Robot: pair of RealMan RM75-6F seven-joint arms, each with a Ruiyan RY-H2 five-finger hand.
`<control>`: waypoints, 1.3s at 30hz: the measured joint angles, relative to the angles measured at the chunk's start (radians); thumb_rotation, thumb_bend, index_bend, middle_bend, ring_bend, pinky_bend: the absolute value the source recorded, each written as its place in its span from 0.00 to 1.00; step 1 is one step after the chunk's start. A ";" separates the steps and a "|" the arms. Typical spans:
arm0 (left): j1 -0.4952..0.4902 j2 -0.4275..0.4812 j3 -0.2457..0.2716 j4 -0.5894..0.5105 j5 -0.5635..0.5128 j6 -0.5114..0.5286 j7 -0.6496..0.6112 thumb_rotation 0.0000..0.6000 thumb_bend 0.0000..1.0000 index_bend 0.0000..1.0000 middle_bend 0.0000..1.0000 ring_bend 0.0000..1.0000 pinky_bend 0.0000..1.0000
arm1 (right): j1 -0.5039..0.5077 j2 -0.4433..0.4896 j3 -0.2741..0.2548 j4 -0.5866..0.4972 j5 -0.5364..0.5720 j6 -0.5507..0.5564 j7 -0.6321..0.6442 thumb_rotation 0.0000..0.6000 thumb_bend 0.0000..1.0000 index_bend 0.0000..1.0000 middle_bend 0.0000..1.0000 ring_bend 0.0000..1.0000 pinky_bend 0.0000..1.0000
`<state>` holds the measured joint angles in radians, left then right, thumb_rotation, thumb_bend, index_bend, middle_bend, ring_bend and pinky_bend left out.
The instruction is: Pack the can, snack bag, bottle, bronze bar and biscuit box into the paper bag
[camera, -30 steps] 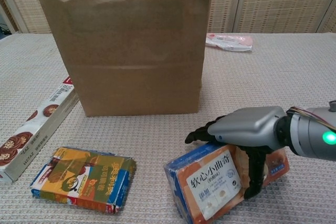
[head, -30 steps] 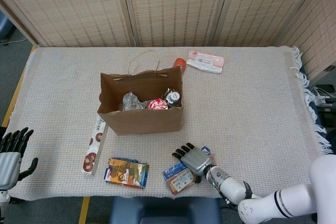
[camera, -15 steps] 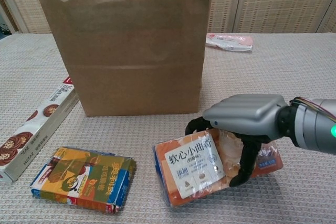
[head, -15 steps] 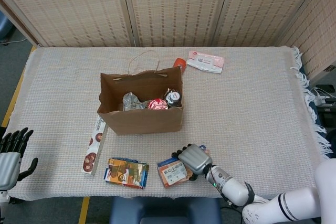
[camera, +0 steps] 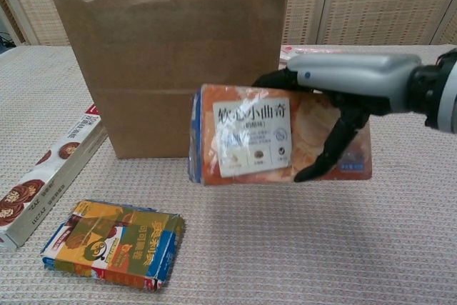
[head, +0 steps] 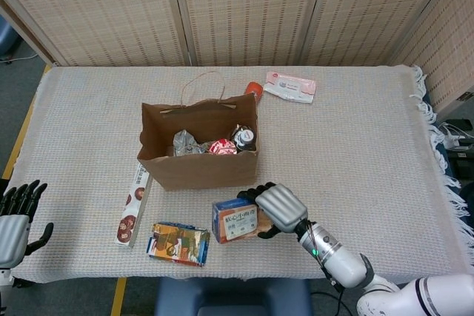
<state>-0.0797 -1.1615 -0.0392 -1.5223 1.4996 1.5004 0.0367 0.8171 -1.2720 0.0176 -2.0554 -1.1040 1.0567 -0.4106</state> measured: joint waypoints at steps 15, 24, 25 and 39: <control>-0.001 0.001 0.000 -0.001 0.000 -0.002 -0.003 1.00 0.39 0.05 0.00 0.00 0.00 | 0.023 0.011 0.329 -0.084 -0.047 0.230 -0.007 1.00 0.46 0.72 0.70 0.77 0.97; -0.002 0.005 0.000 0.002 0.000 -0.007 -0.019 1.00 0.39 0.05 0.00 0.00 0.00 | 0.190 -0.224 0.453 0.143 0.051 0.295 -0.196 1.00 0.46 0.72 0.70 0.76 0.96; -0.003 0.005 0.001 0.002 0.000 -0.007 -0.020 1.00 0.39 0.05 0.00 0.00 0.00 | 0.211 -0.253 0.467 0.180 0.063 0.303 -0.210 1.00 0.46 0.72 0.70 0.76 0.96; -0.003 0.006 0.002 0.005 0.002 -0.008 -0.023 1.00 0.39 0.05 0.00 0.00 0.00 | 0.296 -0.372 0.447 0.343 0.256 0.271 -0.397 1.00 0.19 0.08 0.29 0.18 0.38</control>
<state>-0.0832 -1.1554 -0.0373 -1.5177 1.5018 1.4927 0.0134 1.1132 -1.6441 0.4643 -1.7128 -0.8484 1.3280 -0.8074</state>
